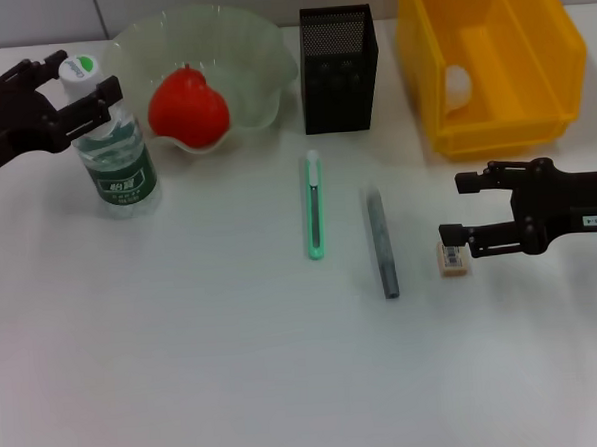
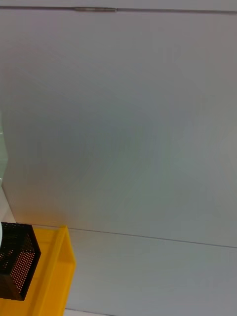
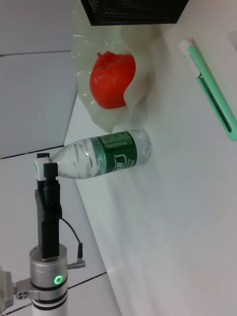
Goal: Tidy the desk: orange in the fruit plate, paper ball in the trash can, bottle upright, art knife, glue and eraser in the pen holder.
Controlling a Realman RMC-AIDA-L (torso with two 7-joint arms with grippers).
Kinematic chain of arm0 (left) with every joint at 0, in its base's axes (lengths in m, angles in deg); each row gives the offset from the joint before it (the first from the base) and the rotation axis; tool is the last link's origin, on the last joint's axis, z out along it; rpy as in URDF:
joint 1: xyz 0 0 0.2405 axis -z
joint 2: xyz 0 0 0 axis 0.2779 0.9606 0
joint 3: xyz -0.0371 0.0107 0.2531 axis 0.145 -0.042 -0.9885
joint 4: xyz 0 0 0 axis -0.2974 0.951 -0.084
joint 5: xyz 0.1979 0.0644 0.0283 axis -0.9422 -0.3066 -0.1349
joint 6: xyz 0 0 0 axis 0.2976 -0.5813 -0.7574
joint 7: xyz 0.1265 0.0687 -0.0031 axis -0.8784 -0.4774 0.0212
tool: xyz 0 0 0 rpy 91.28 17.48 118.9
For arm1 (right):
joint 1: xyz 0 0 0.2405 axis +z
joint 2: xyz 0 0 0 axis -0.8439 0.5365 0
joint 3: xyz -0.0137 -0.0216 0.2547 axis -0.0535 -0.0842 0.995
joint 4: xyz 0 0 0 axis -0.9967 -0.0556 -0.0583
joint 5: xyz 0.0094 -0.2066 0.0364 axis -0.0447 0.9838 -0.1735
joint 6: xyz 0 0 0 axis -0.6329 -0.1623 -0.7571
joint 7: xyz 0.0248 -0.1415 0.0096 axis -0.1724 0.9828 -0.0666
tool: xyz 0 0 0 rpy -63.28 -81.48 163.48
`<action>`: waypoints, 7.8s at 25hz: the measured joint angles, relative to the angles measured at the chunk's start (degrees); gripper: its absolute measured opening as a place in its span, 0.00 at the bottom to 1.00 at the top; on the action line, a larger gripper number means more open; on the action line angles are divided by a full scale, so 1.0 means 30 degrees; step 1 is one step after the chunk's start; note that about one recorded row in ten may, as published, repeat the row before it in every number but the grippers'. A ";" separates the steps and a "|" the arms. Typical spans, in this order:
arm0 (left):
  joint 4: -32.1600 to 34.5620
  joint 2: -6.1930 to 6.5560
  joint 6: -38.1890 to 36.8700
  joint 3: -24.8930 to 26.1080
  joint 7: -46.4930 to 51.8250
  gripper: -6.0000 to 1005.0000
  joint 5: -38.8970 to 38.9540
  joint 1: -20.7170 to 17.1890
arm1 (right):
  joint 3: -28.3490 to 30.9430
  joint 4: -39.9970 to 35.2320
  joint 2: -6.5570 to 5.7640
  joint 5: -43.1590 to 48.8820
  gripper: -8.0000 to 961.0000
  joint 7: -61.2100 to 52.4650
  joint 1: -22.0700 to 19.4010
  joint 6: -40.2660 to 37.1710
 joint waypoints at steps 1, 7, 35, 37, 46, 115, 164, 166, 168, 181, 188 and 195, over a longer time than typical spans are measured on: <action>0.0115 0.0001 -0.0222 0.0052 0.0081 0.73 0.0290 -0.0038 | 0.0001 -0.0001 0.0001 0.0000 0.87 -0.0001 0.0014 0.0000; 0.2038 0.0284 -0.3047 0.0093 0.2356 0.81 0.3564 -0.0635 | 0.0002 -0.0001 0.0021 -0.0002 0.87 -0.0038 0.0026 0.0004; -0.2016 0.0083 -0.7111 -0.5110 -0.1885 0.81 -0.1999 -0.2352 | -0.3284 -0.6405 0.0708 1.0080 0.87 -2.1833 0.9180 -0.1922; -0.2078 0.0063 -0.7010 -0.5111 -0.2027 0.81 -0.1998 -0.2382 | -0.3373 -0.5665 0.0793 1.1542 0.87 -2.3026 1.0660 -0.2063; -0.2443 0.0000 -0.6689 -0.5132 -0.2433 0.81 -0.1967 -0.2417 | -0.4853 -0.0071 0.2334 1.6220 0.87 -2.5387 1.5680 0.1289; -0.2930 -0.0001 -0.6277 -0.5168 -0.2331 0.81 -0.1867 -0.1889 | -1.7552 0.0536 0.2375 0.6996 0.87 -2.6348 1.1752 1.0595; -0.2864 0.0028 -0.6358 -0.5282 -0.2258 0.81 -0.1837 -0.1742 | -1.7483 0.0235 0.2375 0.7063 0.28 -2.6332 1.1357 1.0484; -0.2843 0.0027 -0.6363 -0.5286 -0.2258 0.81 -0.1837 -0.1742 | -1.7421 0.0234 0.2375 0.7062 0.24 -2.6332 1.1349 1.0485; -0.2811 0.0028 -0.6364 -0.5290 -0.2258 0.81 -0.1837 -0.1742 | -1.7393 0.0233 0.2374 0.7062 0.20 -2.6332 1.1314 1.0485; -0.2781 0.0043 -0.6365 -0.5289 -0.2249 0.81 -0.1837 -0.1685 | -1.7362 0.0233 0.2373 0.7106 0.19 -2.6286 1.1240 1.0460; -0.2781 0.0026 -0.6380 -0.5287 -0.2238 0.81 -0.1837 -0.1683 | -1.7347 0.0241 0.2359 0.7142 0.20 -2.6246 1.1308 1.0178; -0.2784 0.0007 -0.6418 -0.5254 -0.2228 0.81 -0.1837 -0.1683 | -1.7327 0.0045 0.2290 0.7174 0.32 -2.6231 1.1340 0.9979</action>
